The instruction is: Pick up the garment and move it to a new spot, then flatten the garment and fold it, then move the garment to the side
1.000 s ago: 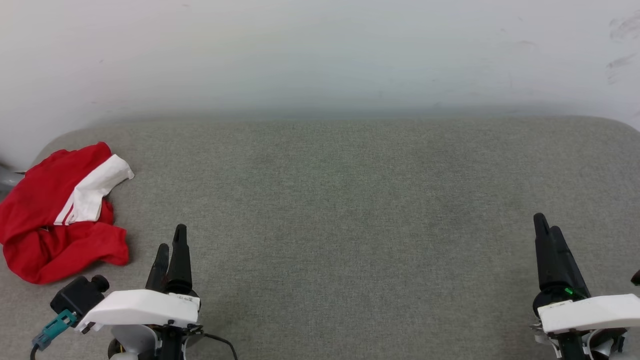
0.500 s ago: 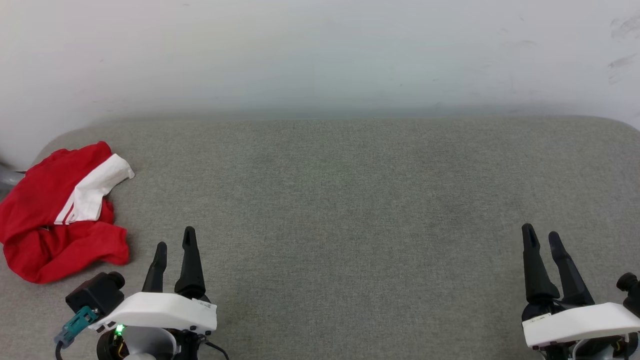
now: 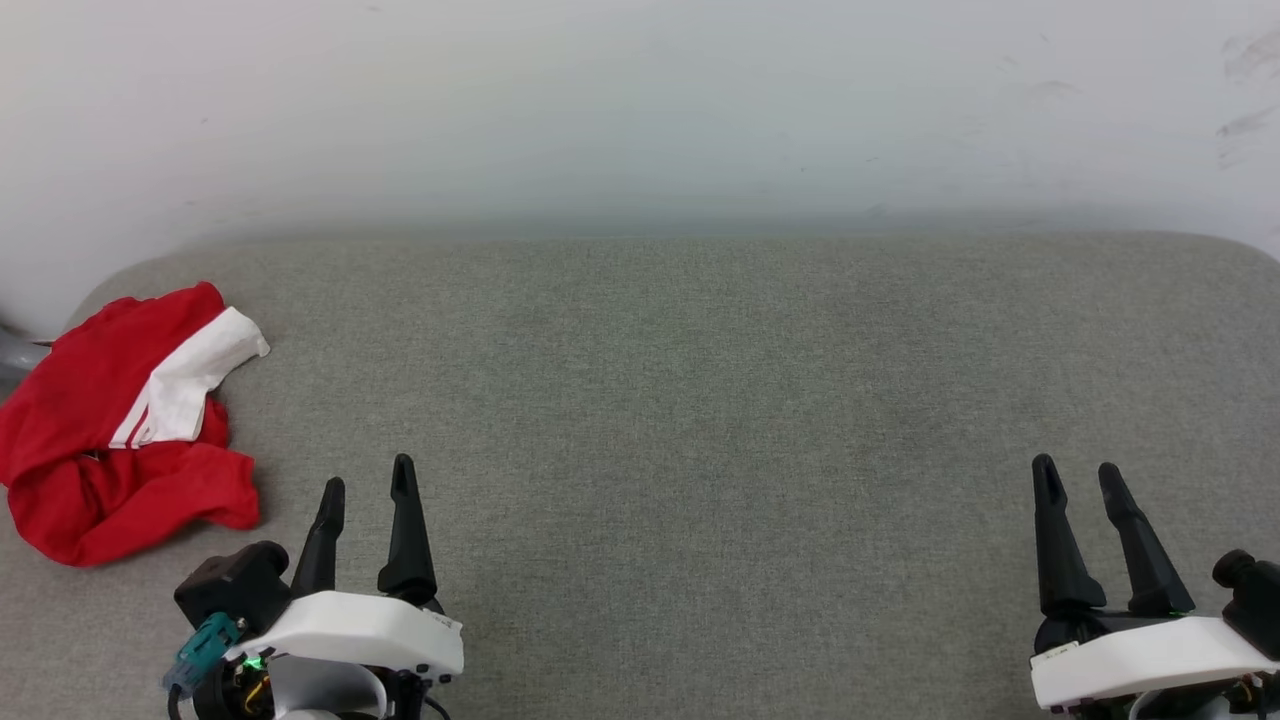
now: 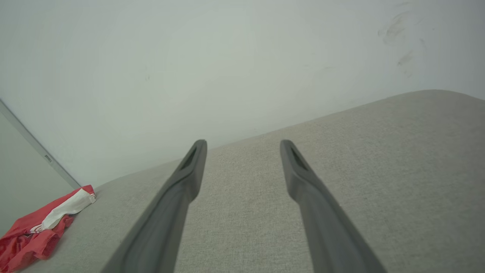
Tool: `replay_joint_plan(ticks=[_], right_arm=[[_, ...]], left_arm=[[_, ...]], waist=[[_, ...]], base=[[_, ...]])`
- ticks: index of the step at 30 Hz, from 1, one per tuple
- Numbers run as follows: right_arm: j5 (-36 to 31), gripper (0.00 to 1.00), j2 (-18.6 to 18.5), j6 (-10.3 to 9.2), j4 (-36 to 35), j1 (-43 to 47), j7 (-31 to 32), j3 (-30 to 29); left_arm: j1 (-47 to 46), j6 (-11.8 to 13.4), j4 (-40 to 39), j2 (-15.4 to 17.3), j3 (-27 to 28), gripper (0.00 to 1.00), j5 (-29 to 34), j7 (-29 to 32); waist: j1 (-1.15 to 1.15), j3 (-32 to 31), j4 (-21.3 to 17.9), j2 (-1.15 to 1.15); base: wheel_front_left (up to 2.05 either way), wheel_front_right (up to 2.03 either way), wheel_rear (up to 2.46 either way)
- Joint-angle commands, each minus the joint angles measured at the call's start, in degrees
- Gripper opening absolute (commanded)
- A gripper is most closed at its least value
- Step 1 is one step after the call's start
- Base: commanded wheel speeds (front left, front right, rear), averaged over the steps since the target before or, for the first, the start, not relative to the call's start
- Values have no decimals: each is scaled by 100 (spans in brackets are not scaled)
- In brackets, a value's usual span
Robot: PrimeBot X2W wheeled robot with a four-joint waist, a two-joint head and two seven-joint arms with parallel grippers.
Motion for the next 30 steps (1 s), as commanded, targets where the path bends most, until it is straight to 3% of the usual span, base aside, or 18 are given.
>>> replay_joint_plan(ticks=[1, 30], right_arm=[[-186, 100, -3, 1, -95, 8, -69, 13], [-1209, 100, 0, 0, -211, 232, -458, 75]], left_arm=[[10, 45, -84, 34, -34, 100, 191, -66], [132, 137, -129, 21, -303, 100, 1654, -442]], waist=[[0, 0, 0, 0], [0, 15, 23, 0]], base=[[0, 0, 0], [0, 0, 0]])
